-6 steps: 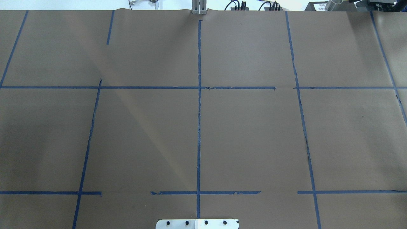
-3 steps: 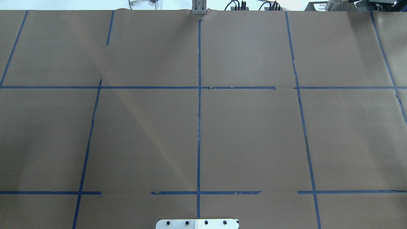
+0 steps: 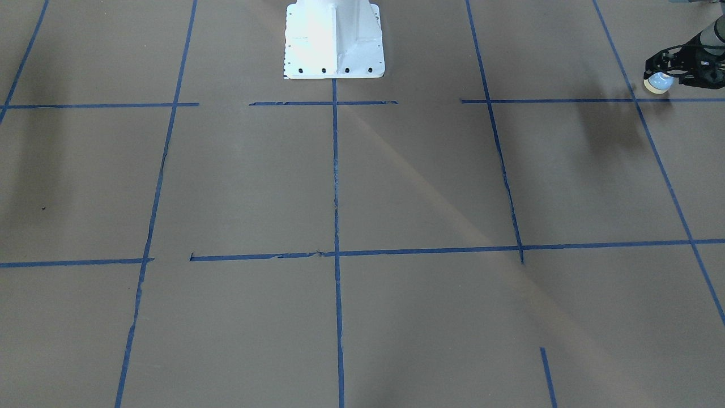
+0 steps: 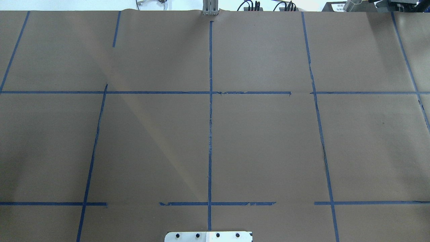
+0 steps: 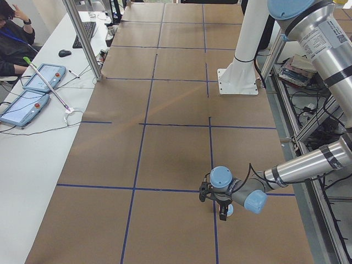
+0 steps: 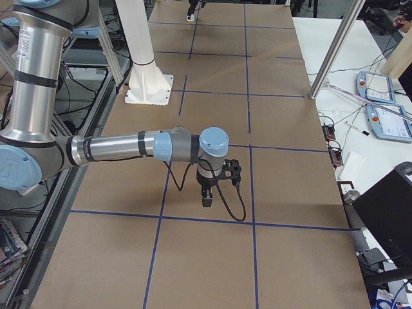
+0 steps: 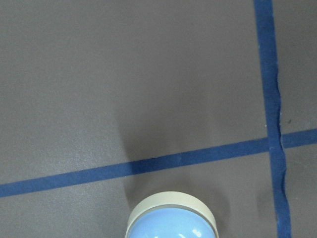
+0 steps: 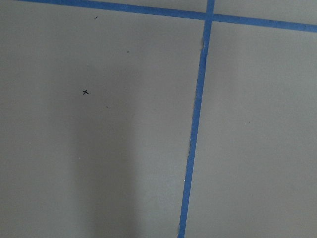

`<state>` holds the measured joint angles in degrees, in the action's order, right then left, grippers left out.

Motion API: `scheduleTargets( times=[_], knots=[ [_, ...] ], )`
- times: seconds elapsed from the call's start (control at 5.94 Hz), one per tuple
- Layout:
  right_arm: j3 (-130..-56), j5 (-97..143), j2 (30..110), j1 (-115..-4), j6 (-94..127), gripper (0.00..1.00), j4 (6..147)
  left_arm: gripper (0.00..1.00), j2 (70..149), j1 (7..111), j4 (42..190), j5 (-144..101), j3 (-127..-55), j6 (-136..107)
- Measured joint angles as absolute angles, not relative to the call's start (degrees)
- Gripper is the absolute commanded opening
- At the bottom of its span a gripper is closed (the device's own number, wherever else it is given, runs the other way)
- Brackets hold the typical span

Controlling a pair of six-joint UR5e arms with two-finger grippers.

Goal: Place and press bell with both arms

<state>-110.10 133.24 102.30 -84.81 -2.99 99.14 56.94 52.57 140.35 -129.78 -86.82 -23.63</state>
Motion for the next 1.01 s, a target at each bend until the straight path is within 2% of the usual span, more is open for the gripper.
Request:
scheduleTargets(
  times=[0.17, 0.51, 0.67, 1.01],
  knots=[
    [-110.12, 133.24, 102.31, -84.81, -2.99, 1.0, 99.14, 0.75, 57.09, 51.64, 140.36, -129.71, -86.59, -23.67],
    [-110.3, 133.22, 102.3, -84.81, -3.03, 1.0, 99.14, 0.21, 57.28, 51.03, 140.32, -129.64, -86.38, -23.86],
    [-110.56, 133.18, 102.28, -84.81, -3.01, 1.0, 99.14, 0.06, 57.22, 51.06, 140.72, -129.64, -86.42, -23.84],
    [-110.87, 133.22, 102.24, -84.81, -2.92, 1.0, 99.14, 0.0, 56.88, 52.25, 143.44, -129.64, -88.91, -23.68]
  ],
)
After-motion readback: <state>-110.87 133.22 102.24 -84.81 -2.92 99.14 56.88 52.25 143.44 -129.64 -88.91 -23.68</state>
